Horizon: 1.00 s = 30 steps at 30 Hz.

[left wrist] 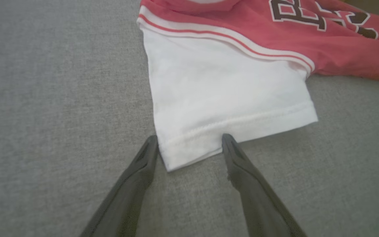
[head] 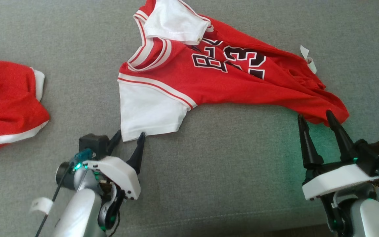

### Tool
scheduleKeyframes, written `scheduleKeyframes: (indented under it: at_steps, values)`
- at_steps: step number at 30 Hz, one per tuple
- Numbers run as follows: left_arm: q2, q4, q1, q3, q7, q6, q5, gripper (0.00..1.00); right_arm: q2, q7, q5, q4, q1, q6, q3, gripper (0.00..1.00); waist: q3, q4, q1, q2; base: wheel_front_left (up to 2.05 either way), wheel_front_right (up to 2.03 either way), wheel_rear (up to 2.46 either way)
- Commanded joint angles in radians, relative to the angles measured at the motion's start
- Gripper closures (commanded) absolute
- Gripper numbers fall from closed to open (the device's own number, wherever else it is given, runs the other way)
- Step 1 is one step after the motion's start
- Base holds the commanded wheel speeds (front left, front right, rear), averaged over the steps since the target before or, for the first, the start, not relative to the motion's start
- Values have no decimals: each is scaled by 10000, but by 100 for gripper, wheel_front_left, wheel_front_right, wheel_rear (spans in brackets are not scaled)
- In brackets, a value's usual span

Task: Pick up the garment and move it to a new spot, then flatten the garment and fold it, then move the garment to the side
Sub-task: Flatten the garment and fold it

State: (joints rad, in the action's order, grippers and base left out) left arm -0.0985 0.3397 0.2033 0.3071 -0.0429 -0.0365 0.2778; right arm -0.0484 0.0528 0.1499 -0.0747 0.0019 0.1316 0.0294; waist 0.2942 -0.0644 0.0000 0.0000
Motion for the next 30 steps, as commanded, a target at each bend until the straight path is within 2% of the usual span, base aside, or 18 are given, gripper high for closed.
scheduleKeyframes:
  at_steps: [1,3,4,6,7,8,9,14,29,30]
  values:
    - [-70,-105,238,-294,-67,-7,72,0,-29,-6,40,-295,-274,-9,185,0,15,-11,0,0,0,0,0]
    - [-66,-20,288,-309,-121,-14,145,0,-27,47,24,-266,-203,-9,107,0,52,-34,0,0,0,0,0]
    - [-68,3,313,-311,-117,-15,162,10,-27,76,4,-245,-157,-9,55,0,64,-43,0,0,0,0,0]
    - [-74,33,350,-304,-83,-13,181,56,-26,132,-46,-204,-48,-9,-58,0,77,-59,0,0,0,0,0]
    - [-76,44,367,-299,-67,-19,195,69,-25,170,-74,-176,19,-9,-129,0,79,-67,0,0,0,0,0]
    - [-83,49,384,-293,-47,-26,203,91,-25,199,-128,-155,84,-9,-204,0,83,-76,0,0,0,0,0]
    - [-93,56,396,-288,-26,-25,206,100,-25,234,-179,-116,155,-9,-289,0,82,-88,0,0,0,0,0]
    - [-150,-19,446,-271,82,39,204,100,-65,287,-431,165,280,-9,-796,0,157,-179,0,0,0,0,0]
    - [-249,-224,656,-165,258,147,201,100,-110,-28,-707,1391,-793,-9,-1161,0,527,-10,0,0,0,0,0]
    - [-253,-249,663,-159,303,151,200,100,-106,-77,-701,1422,-832,-9,-1203,15,542,6,0,0,0,0,0]
